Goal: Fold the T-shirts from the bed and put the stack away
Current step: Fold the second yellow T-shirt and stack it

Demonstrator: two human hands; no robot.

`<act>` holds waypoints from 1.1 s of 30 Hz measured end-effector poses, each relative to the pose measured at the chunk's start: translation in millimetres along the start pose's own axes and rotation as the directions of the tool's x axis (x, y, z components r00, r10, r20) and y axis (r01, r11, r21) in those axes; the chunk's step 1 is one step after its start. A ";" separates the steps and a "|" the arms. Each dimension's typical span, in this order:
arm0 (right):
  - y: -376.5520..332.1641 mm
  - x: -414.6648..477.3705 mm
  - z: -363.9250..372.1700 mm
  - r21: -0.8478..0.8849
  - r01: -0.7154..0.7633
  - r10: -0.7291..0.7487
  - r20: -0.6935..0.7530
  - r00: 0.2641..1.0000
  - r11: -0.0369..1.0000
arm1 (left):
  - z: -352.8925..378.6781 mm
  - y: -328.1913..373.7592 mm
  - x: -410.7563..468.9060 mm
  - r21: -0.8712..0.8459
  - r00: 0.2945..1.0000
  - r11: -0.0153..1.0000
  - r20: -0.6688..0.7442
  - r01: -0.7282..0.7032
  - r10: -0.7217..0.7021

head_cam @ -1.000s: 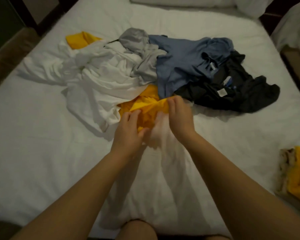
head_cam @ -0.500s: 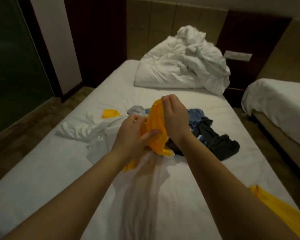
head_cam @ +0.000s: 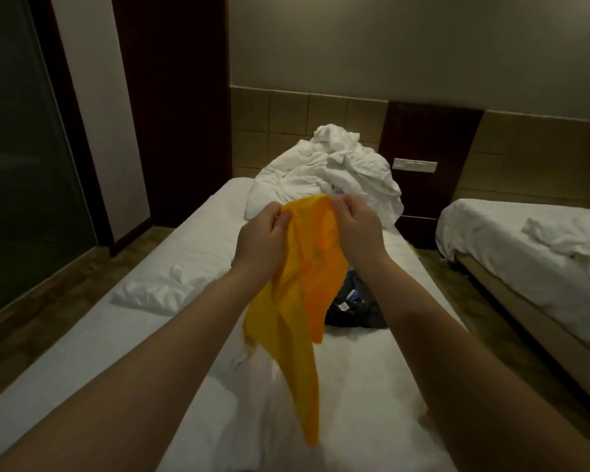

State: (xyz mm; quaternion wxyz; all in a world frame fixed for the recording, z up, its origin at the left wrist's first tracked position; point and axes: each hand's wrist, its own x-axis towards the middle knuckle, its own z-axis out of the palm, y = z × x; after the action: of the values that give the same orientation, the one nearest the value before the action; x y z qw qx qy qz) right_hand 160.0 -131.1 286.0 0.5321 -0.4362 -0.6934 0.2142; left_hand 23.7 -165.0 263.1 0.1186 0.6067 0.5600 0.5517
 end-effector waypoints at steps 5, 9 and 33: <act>13.1 -44.0 -27.1 -0.004 -0.114 0.115 0.025 0.993 0.993 | -2.0 10.8 -33.7 -0.011 0.996 1.000 0.092 -0.002 0.003; 0.1 -55.6 -62.5 -0.020 -0.160 0.162 0.092 0.983 0.987 | -8.4 12.1 -43.2 0.058 0.987 0.998 0.162 -0.017 0.008; 63.6 -118.8 -88.2 -0.098 -0.408 0.419 0.248 0.873 0.908 | 2.5 -30.7 -66.4 0.321 0.943 0.912 0.128 0.253 -0.307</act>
State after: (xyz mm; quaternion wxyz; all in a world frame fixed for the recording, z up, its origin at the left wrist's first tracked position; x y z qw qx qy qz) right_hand 271.8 -211.2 202.3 0.3677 -0.5530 -0.6529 0.3643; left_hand 24.5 -207.0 203.2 0.1520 0.5770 0.7060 0.3815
